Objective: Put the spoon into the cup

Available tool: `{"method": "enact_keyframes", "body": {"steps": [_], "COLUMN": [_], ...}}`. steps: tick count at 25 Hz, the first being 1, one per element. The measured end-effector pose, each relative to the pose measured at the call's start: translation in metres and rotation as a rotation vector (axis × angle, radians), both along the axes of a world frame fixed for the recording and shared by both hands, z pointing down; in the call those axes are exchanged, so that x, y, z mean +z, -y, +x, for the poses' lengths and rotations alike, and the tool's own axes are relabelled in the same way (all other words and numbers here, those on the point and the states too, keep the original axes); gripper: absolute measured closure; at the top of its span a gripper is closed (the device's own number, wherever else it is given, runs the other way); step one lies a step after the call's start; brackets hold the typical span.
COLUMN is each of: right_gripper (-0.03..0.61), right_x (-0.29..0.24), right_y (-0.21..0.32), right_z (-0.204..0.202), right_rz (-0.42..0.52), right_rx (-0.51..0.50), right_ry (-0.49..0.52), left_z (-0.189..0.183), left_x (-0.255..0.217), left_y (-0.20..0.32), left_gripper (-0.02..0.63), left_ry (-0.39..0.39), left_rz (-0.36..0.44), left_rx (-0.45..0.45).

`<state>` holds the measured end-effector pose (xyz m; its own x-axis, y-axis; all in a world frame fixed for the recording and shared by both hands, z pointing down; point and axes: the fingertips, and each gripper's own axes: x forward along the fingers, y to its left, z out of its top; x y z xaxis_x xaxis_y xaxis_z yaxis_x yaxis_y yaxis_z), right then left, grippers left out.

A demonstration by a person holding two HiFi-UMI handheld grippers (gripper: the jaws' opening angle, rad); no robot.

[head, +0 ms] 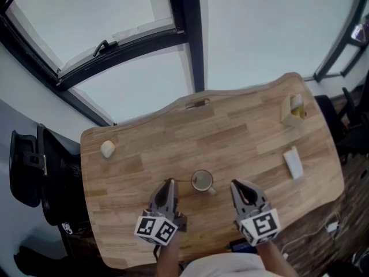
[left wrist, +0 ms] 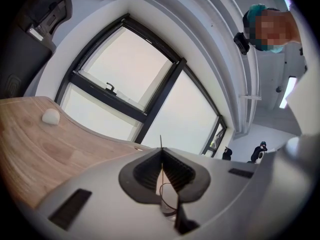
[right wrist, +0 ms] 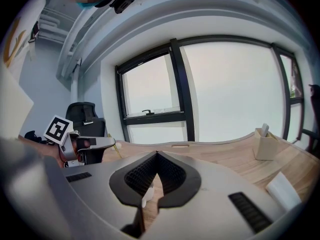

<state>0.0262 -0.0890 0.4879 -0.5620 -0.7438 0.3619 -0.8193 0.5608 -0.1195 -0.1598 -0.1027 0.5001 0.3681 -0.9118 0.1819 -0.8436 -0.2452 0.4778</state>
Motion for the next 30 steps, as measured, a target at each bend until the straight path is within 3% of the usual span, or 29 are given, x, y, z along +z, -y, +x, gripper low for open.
{"method": "enact_keyframes", "body": {"steps": [30], "right_gripper": [0.581], "right_x": [0.017], "right_y": [0.009], "right_z": [-0.002], "right_rz": [-0.025], "right_rx": [-0.015], "right_ry": [-0.038], "left_z": [0.009], "left_x": [0.021], "left_y": [0.007], "left_gripper": [0.612], "left_ry": [-0.017], "left_rz": [-0.038], "left_rx": [0.025]}}
